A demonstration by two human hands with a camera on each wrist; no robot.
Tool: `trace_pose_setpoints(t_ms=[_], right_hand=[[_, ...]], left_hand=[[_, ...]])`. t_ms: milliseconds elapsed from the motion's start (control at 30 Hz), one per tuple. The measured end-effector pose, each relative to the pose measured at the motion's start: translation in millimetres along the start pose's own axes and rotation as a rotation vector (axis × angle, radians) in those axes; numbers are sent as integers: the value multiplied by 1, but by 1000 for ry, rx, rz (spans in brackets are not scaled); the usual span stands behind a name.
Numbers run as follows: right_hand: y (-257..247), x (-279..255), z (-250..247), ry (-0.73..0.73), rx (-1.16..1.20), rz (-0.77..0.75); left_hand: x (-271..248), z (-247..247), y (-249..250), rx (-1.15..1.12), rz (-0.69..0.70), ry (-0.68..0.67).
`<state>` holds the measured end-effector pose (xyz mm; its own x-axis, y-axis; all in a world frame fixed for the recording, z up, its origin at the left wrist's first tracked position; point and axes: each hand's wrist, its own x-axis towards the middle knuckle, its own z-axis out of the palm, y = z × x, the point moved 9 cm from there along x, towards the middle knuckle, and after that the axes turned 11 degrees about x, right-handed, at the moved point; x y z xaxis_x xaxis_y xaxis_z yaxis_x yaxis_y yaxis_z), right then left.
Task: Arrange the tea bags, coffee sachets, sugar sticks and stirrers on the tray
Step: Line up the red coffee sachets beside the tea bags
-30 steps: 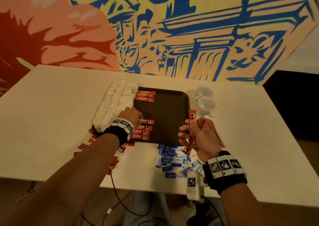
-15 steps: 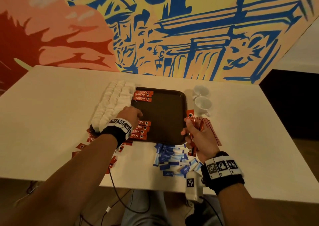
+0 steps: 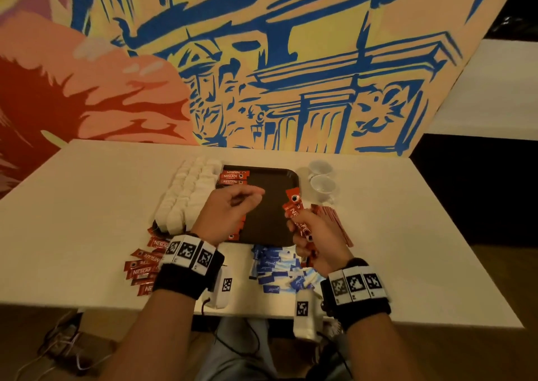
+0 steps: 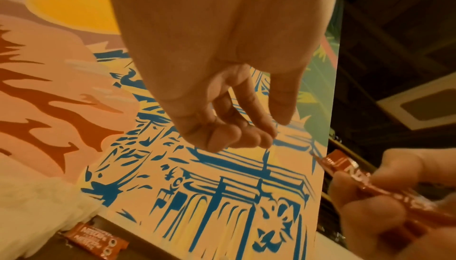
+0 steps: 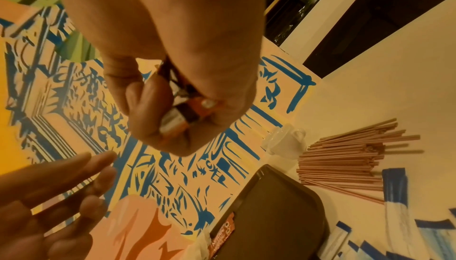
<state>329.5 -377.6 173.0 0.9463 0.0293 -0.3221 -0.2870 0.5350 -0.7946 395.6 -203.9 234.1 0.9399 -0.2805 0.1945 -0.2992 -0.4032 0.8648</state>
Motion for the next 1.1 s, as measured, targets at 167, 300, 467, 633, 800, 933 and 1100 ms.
trace_pose_setpoints(t_ms=[167, 300, 467, 633, 800, 933, 1100], right_hand=[[0, -7, 15, -60, -78, 0], [-3, -12, 18, -83, -187, -49], [-22, -20, 0, 53, -160, -158], [-32, -23, 0, 23, -101, -182], [-49, -23, -3, 124, -249, -245], [-61, -19, -1, 151, -278, -267], [-72, -21, 11, 130, -311, -319]], left_hand=[[-24, 11, 18, -64, -65, -57], [-28, 8, 23, -35, -53, -31], [-28, -2, 18, -145, -144, 47], [-25, -5, 23, -136, -211, 91], [-17, -9, 52, 443, 38, 204], [-11, 10, 77, 631, 347, 22], [-6, 19, 88, 813, 440, -58]])
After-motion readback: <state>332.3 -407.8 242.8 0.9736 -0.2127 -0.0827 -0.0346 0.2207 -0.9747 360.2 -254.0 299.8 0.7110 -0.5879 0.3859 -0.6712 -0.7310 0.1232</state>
